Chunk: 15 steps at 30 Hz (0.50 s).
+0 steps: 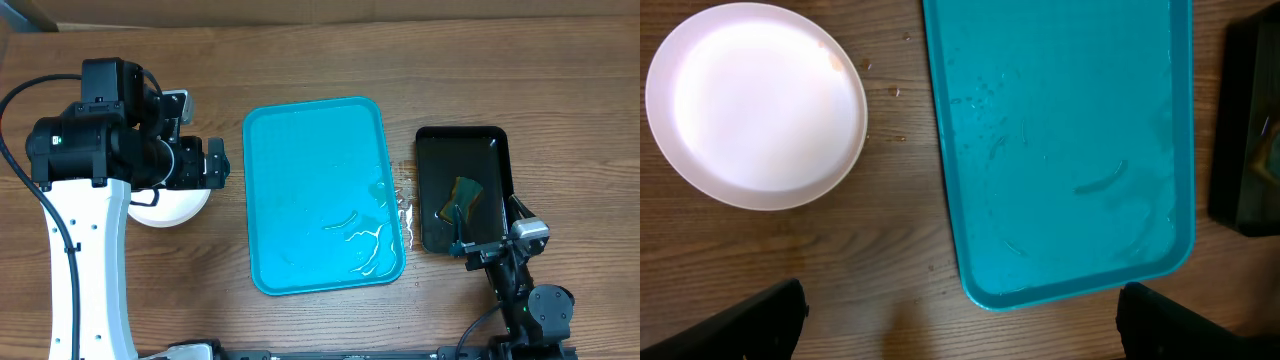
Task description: Clean dirty plates on tray and stack at the side
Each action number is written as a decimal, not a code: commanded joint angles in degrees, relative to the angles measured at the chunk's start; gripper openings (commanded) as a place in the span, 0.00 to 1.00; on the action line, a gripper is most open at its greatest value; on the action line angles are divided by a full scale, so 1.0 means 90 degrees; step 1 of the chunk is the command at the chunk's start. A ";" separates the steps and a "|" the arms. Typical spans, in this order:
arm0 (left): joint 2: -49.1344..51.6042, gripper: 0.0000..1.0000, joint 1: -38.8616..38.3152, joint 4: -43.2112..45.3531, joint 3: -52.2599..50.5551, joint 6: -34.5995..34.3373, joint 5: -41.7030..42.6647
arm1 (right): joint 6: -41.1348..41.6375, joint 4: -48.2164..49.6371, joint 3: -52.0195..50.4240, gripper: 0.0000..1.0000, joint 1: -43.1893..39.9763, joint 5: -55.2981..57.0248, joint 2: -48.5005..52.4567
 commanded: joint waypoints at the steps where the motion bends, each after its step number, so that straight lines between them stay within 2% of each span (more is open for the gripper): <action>1: -0.0260 1.00 -0.0019 0.0007 0.0058 0.0143 -0.0017 | -0.0041 0.0027 -0.0066 1.00 0.0029 0.0002 -0.0063; 3: -0.0918 1.00 -0.0005 0.0272 0.0010 0.0143 -0.0112 | -0.0041 0.0027 -0.0066 1.00 0.0029 0.0002 -0.0063; 8: -0.2295 1.00 -0.0005 0.1780 -0.0702 0.0143 -0.0114 | -0.0041 0.0027 -0.0066 1.00 0.0029 0.0002 -0.0063; 10: -0.2982 1.00 -0.0005 0.2455 -0.1309 0.0058 -0.0107 | -0.0041 0.0027 -0.0066 1.00 0.0029 0.0002 -0.0063; 15: -0.4418 1.00 -0.0010 0.3917 -0.3147 -0.0821 -0.0061 | -0.0041 0.0024 -0.0066 1.00 0.0029 0.0002 -0.0063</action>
